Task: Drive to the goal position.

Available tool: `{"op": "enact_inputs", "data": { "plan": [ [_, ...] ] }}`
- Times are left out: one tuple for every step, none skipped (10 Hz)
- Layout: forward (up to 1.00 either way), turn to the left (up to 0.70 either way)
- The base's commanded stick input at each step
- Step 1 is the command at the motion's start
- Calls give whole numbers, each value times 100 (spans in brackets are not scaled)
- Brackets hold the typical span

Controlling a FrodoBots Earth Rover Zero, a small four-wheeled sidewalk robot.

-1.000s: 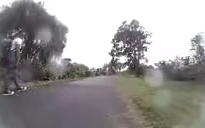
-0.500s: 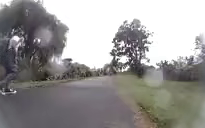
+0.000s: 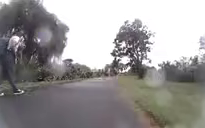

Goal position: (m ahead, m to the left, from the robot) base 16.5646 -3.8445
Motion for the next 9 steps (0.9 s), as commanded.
{"op": "enact_inputs", "data": {
  "plan": [
    [85,0],
    [85,0],
    [85,0],
    [85,0],
    [85,0],
    [85,0],
    [85,0],
    [85,0],
    [85,0]
  ]
}}
